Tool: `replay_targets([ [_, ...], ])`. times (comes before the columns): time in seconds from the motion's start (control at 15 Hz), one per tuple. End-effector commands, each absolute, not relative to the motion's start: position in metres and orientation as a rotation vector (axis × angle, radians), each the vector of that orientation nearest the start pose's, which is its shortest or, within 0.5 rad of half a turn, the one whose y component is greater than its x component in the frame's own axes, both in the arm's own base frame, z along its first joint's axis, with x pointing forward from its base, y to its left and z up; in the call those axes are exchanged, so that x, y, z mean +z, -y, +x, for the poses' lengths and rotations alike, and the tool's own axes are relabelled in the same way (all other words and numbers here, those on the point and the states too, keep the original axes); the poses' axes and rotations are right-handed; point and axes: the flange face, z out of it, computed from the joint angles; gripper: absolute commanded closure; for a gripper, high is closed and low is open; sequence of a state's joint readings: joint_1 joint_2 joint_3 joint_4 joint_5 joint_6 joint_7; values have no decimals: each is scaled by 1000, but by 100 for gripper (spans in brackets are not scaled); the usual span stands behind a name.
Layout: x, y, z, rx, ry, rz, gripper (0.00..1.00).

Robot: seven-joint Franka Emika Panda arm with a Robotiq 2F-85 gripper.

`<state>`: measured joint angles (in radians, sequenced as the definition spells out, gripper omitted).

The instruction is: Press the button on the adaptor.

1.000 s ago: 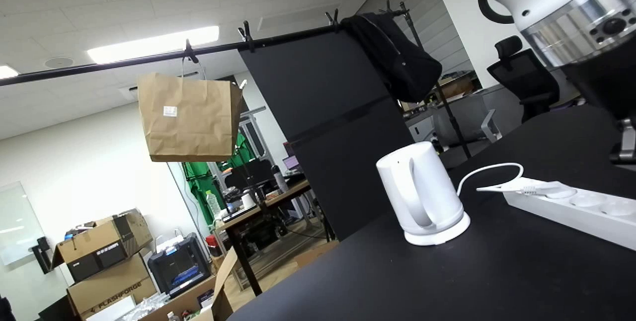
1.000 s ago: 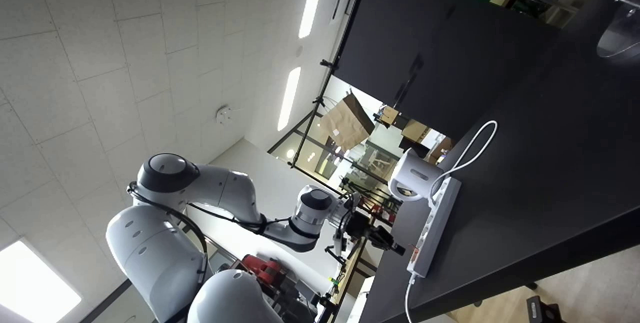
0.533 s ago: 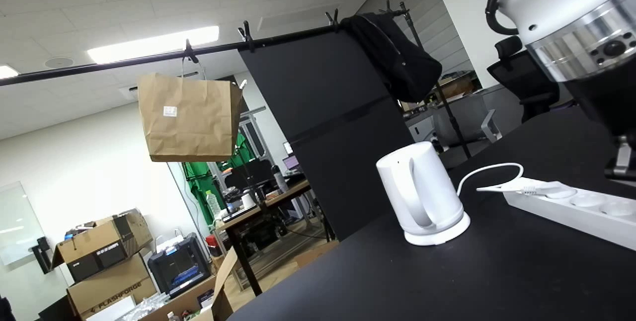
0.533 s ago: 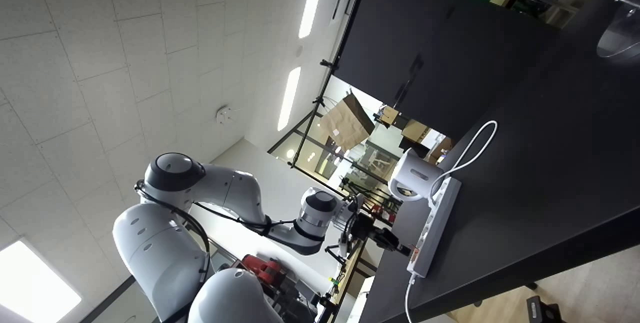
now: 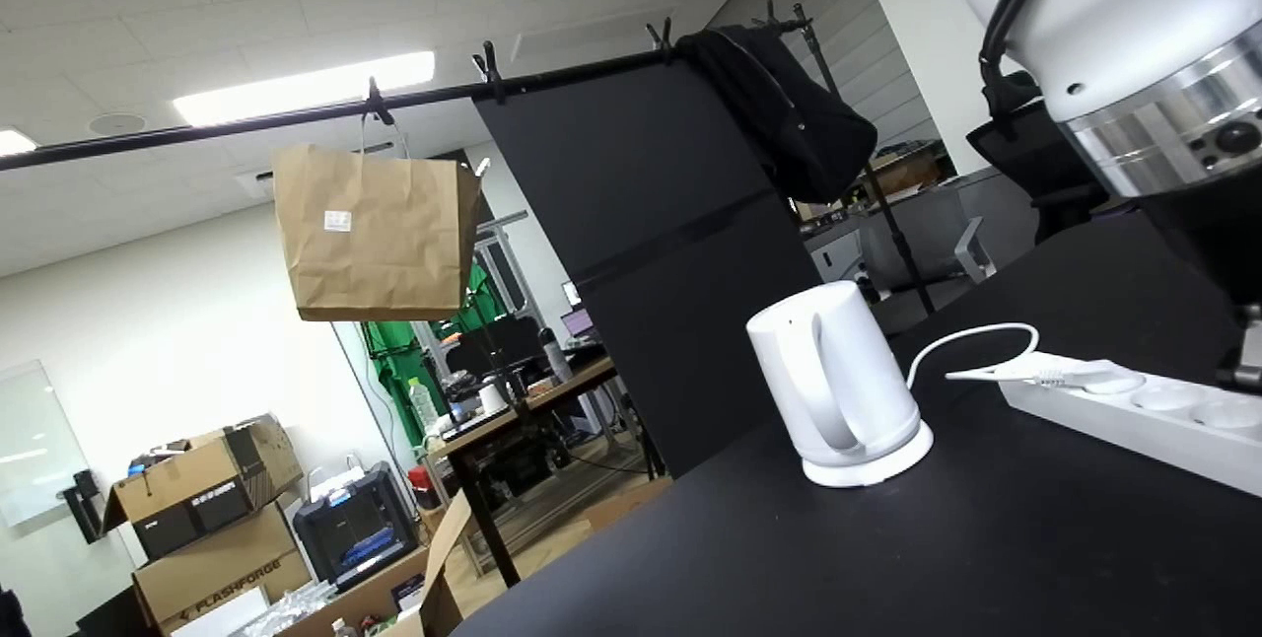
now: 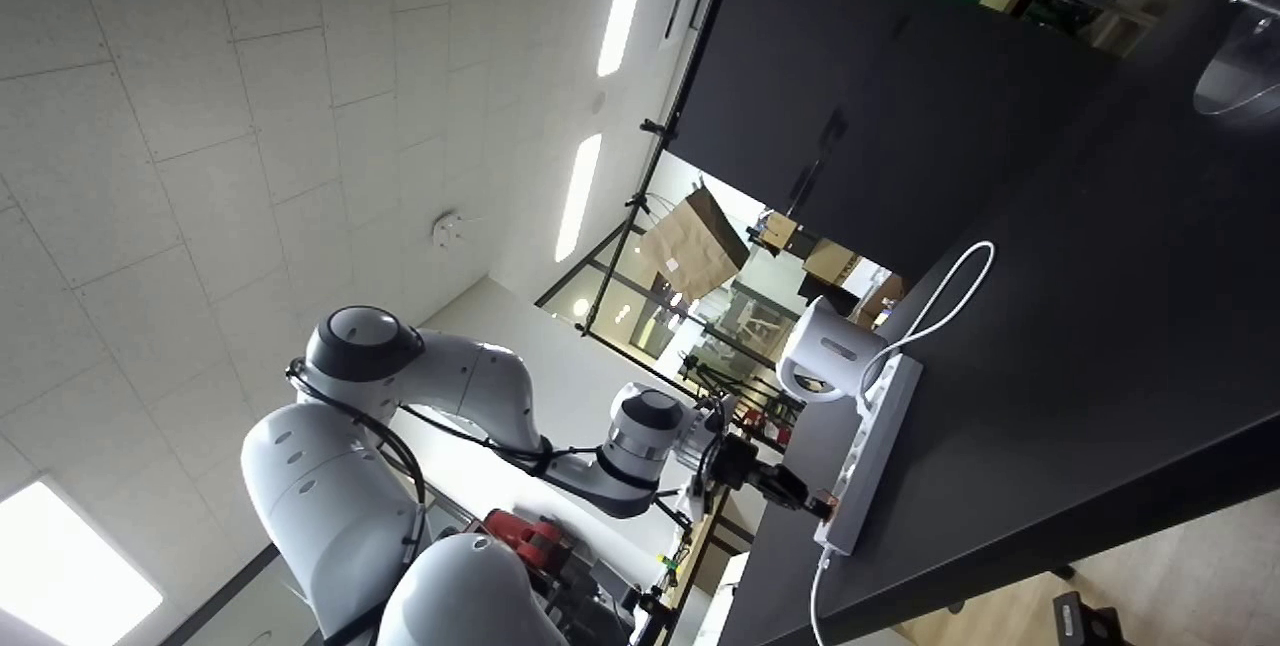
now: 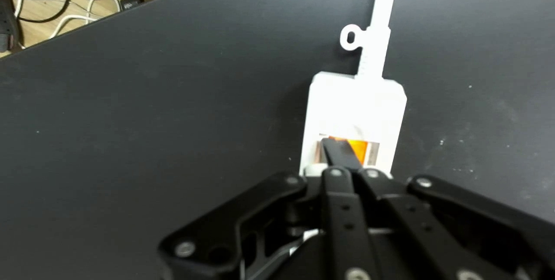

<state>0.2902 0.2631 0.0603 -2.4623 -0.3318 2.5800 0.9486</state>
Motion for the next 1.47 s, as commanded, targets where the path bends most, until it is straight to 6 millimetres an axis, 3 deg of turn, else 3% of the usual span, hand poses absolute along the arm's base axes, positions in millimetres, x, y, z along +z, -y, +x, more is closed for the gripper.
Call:
replay_targets([
  [0.0,175,-165,436,23,-567,-3301,100],
  [0.47,167,-151,434,27,-580,-3208,100],
  [1.0,156,-114,440,96,-614,-3003,100],
  [1.4,164,-103,446,164,-621,-2924,100],
])
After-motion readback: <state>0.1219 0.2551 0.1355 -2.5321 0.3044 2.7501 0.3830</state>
